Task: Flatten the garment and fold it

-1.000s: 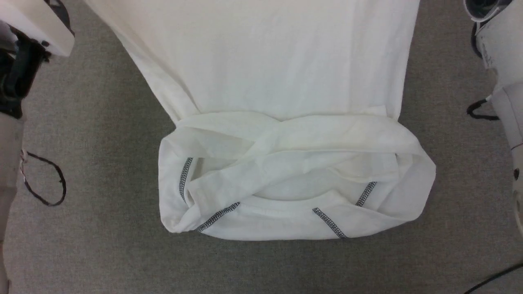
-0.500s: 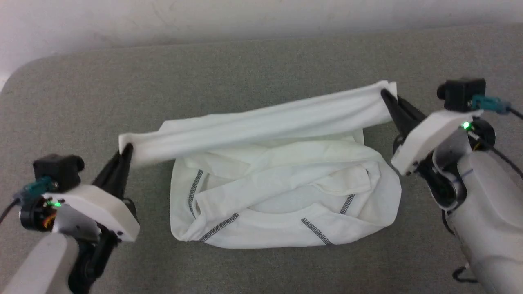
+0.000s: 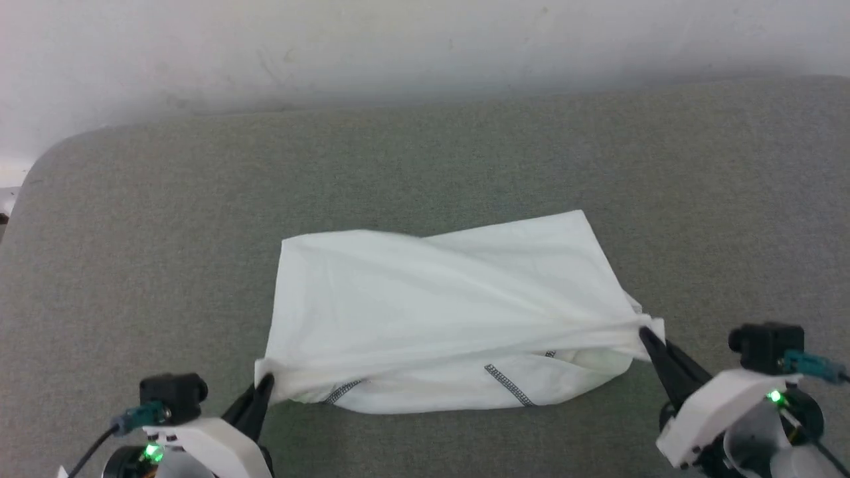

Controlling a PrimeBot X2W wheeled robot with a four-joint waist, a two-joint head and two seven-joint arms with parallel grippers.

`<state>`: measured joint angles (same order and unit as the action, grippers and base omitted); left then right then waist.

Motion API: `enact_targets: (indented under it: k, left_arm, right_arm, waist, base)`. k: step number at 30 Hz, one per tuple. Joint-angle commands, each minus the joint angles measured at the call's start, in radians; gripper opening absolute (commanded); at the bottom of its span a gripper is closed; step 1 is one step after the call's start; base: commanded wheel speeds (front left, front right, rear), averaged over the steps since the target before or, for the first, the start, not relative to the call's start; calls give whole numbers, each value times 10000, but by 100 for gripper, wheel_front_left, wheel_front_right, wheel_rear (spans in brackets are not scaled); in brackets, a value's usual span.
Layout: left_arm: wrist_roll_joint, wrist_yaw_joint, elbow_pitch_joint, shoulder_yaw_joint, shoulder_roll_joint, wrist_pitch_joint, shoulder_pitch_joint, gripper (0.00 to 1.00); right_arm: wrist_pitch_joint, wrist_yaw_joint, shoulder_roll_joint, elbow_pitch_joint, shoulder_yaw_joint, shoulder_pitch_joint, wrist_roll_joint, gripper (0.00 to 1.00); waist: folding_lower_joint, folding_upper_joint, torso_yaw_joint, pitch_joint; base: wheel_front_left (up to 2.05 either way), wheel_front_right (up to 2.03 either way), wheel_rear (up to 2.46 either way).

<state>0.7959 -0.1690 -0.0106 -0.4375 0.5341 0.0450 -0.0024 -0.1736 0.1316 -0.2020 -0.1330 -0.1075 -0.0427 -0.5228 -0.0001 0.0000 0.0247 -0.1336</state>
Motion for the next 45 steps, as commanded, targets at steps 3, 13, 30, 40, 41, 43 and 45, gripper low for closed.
enact_targets:
  k: [3,13,30,40,41,43,45]
  left_arm:
    - [10,28,-521,-135,-12,71,200,0]
    - [389,124,-1301,46,-597,-593,283,100]
    - [-2087,-684,718,2656,-1493,-3061,9,100]
    - [-3604,-38,1093,3499,-2524,-3065,373,100]
    - [-3707,38,1106,3545,-2595,-3066,382,100]
    - [-3869,176,1083,3597,-2724,-3066,400,100]
    - [-4008,269,1121,3617,-2855,-3066,362,100]
  right_arm:
    - [-199,-9,364,369,549,664,741,0]
    - [-498,-9,1032,544,856,1724,1660,100]
    - [-1675,-9,468,1505,1634,374,1281,100]
    - [-3049,-9,-269,-988,678,-1683,712,100]
    - [-3132,-9,-324,-1259,572,-1904,695,100]
    - [-3385,-9,-421,-1854,366,-2311,667,100]
    - [-3566,-9,-445,-2386,206,-2714,537,100]
  waist:
    - [1,0,81,15]
    - [1,0,67,95]
    - [1,0,-176,265]
    - [1,0,-774,-16]
    - [1,0,-822,-51]
    - [1,0,-925,-133]
    - [1,0,-1016,-265]
  base:
    - [0,0,0]
    - [0,0,0]
    - [0,0,0]
    - [0,0,0]
    - [0,0,0]
    - [0,0,0]
    - [0,0,0]
